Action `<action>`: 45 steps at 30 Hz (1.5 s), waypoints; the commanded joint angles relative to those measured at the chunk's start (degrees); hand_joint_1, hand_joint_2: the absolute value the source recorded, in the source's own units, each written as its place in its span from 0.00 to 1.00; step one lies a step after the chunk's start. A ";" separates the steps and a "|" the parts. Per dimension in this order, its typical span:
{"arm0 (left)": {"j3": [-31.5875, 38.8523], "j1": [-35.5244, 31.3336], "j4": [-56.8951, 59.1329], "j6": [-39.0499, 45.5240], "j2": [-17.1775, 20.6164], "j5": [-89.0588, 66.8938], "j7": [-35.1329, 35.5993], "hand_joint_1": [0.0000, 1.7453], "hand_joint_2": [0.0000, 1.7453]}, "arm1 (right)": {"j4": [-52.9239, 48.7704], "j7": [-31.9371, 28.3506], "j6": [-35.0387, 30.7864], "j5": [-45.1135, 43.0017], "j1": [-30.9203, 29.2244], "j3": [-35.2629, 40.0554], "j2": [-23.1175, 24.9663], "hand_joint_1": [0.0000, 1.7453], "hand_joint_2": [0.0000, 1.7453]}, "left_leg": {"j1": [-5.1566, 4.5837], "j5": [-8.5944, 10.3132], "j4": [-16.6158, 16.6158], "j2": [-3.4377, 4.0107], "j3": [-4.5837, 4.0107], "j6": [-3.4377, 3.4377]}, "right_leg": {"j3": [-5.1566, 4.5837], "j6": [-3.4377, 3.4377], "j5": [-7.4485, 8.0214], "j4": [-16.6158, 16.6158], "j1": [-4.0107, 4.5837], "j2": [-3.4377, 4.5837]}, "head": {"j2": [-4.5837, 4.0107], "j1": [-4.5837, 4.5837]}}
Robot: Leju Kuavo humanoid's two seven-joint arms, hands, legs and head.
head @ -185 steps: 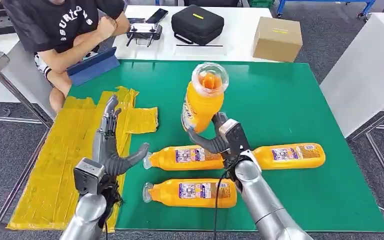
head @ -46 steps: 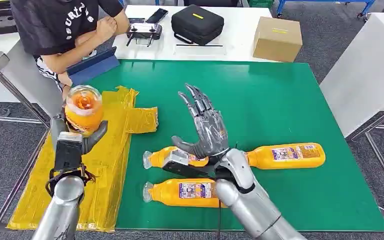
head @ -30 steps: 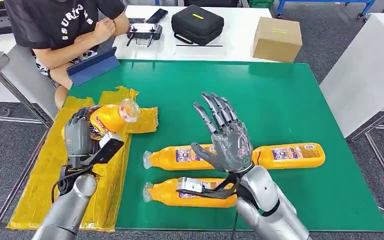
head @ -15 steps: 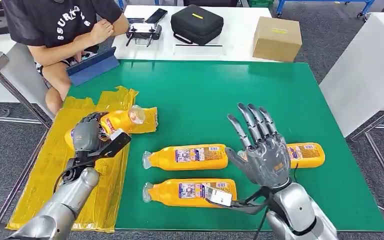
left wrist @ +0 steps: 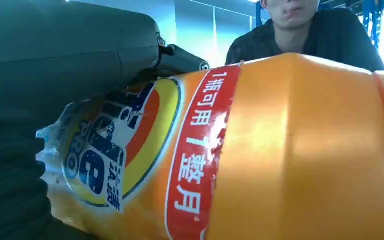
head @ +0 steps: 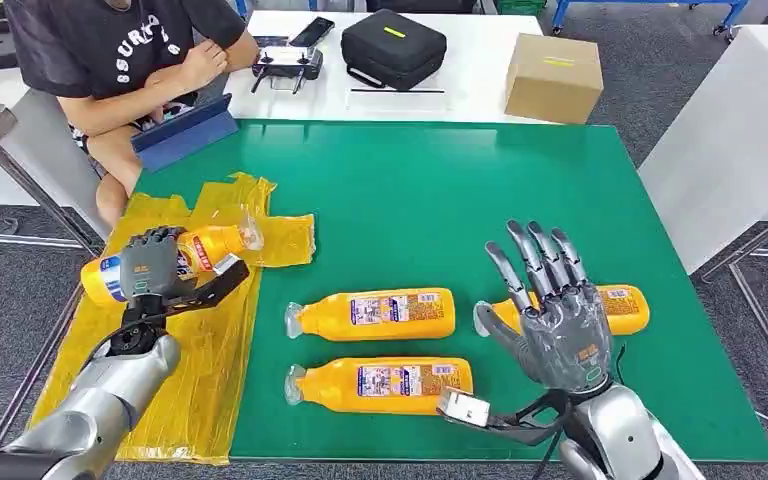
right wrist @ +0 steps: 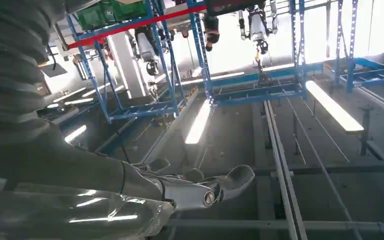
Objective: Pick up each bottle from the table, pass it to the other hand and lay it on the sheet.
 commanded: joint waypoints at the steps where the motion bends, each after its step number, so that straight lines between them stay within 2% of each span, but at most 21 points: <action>1: -1.92 -3.97 5.60 -0.12 1.32 -0.13 0.30 1.00 1.00 | 0.30 0.10 -0.46 0.22 -0.01 -0.92 -0.05 0.00 1.00 | 0.07 -0.07 0.06 -0.02 0.09 -0.22 | 0.13 -0.14 -0.06 0.02 0.07 -0.03 | 0.00 -0.02; 21: -1.24 -4.07 5.96 -0.75 1.11 0.02 0.58 1.00 1.00 | 0.34 0.33 -0.63 0.35 0.15 -1.29 -0.06 0.00 1.00 | 0.07 -0.08 0.06 0.02 0.12 -0.24 | 0.15 -0.15 -0.07 0.02 0.07 0.00 | 0.00 -0.02; 23: 3.05 -3.90 5.87 -2.35 0.21 5.31 -5.08 1.00 1.00 | 0.33 0.57 -0.22 0.96 0.71 -1.63 0.31 0.00 1.00 | 0.07 -0.07 0.05 0.01 0.10 -0.22 | 0.13 -0.14 -0.05 0.01 0.06 0.00 | 0.00 -0.02; 24: 3.43 -3.72 5.88 -2.45 0.02 5.78 -5.91 0.55 1.00 | 0.35 0.60 -0.03 1.11 0.81 -1.59 0.48 0.00 1.00 | 0.09 -0.10 0.06 0.00 0.16 -0.28 | 0.21 -0.17 -0.09 0.01 0.08 -0.03 | 0.00 -0.02; 25: 4.46 -3.32 5.80 -2.74 -0.44 7.13 -8.07 0.00 1.00 | 0.37 0.68 0.28 1.35 0.78 -1.59 0.78 0.00 1.00 | 0.07 -0.07 0.02 0.00 0.13 -0.22 | 0.16 -0.14 -0.06 -0.01 0.06 -0.02 | 0.00 -0.02; 32: 8.30 -1.59 4.84 -5.20 -3.28 13.13 -15.99 0.00 1.00 | 1.84 1.07 3.71 1.66 -0.13 -1.91 2.32 0.00 1.00 | 0.05 -0.06 -0.01 0.02 0.17 -0.20 | 0.20 -0.12 -0.05 -0.04 0.05 0.00 | 0.00 -0.02; 33: 11.37 -0.60 2.72 -7.83 -4.78 19.46 -23.73 0.00 1.00 | 2.53 1.63 6.60 0.80 -0.51 -2.18 2.47 0.00 1.00 | 0.05 -0.11 0.00 0.03 0.25 -0.28 | 0.27 -0.18 -0.09 -0.03 0.04 0.01 | 0.00 -0.04; 34: 11.31 -0.08 2.53 -8.11 -5.01 19.89 -24.73 0.00 1.00 | 3.11 1.63 7.08 0.54 -1.31 -2.68 2.38 0.00 1.00 | 0.04 -0.06 -0.01 0.03 0.15 -0.18 | 0.17 -0.12 -0.04 -0.04 0.03 0.02 | 0.00 -0.02; 45: 9.07 0.08 1.60 -8.43 -4.44 19.09 -22.05 0.00 1.00 | 3.55 0.06 6.58 0.01 0.08 -4.04 3.37 0.00 1.00 | 0.07 -0.10 -0.01 0.09 0.22 -0.28 | 0.24 -0.18 -0.06 -0.04 0.07 0.06 | 0.00 -0.02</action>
